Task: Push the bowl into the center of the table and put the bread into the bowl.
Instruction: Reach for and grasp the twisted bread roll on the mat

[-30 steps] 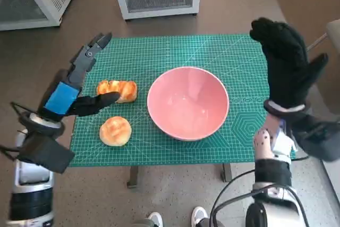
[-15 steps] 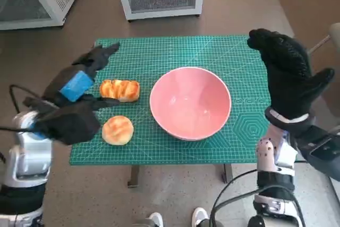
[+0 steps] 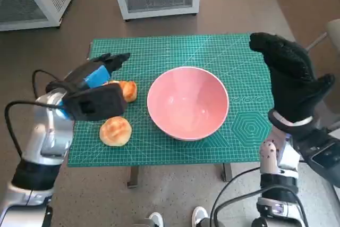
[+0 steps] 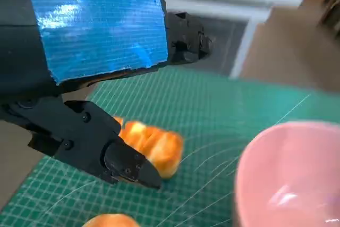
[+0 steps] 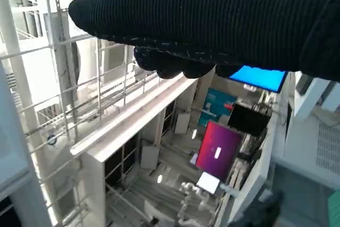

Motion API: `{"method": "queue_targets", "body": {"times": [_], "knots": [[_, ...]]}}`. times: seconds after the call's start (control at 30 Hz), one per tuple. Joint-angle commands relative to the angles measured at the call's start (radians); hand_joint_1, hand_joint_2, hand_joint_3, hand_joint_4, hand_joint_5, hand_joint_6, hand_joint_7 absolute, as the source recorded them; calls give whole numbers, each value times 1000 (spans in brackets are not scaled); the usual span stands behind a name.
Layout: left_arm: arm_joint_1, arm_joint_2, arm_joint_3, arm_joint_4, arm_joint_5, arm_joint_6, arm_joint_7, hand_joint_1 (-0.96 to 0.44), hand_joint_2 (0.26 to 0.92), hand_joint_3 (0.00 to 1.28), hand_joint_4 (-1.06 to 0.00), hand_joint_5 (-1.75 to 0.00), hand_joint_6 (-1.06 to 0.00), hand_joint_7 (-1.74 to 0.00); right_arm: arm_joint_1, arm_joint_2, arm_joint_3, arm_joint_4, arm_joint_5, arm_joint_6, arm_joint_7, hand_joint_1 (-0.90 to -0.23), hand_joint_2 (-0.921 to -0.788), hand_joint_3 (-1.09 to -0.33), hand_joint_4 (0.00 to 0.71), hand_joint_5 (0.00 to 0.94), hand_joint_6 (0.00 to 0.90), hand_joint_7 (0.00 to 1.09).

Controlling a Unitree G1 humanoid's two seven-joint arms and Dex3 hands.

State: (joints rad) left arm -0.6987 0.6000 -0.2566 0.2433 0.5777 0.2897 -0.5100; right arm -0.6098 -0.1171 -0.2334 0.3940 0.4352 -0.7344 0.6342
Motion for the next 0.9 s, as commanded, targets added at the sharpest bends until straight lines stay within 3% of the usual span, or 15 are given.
{"method": "queue_targets", "body": {"times": [0.03,0.47,0.8,0.9], "knots": [[-70,-24,-46,127,28,-5,9,30,734,10,-124,-7,-221,-42,17,-6,6,15,-6,2,-6,-404,-921,-477,427,0,150,565],[-254,-121,-173,617,97,-102,137,-70,734,8,-156,-9,-250,-29,25,-7,15,8,-7,17,-11,-391,-921,-482,425,0,144,574],[-343,-182,-223,890,101,-154,191,-92,738,8,-187,-14,-295,-37,38,-12,18,-11,-10,25,-21,-388,-921,-485,424,0,139,581],[-355,-191,-233,935,103,-166,212,-92,751,14,-243,-36,-340,-54,40,-14,18,-13,-11,24,-23,-388,-921,-486,423,0,138,584]]}}
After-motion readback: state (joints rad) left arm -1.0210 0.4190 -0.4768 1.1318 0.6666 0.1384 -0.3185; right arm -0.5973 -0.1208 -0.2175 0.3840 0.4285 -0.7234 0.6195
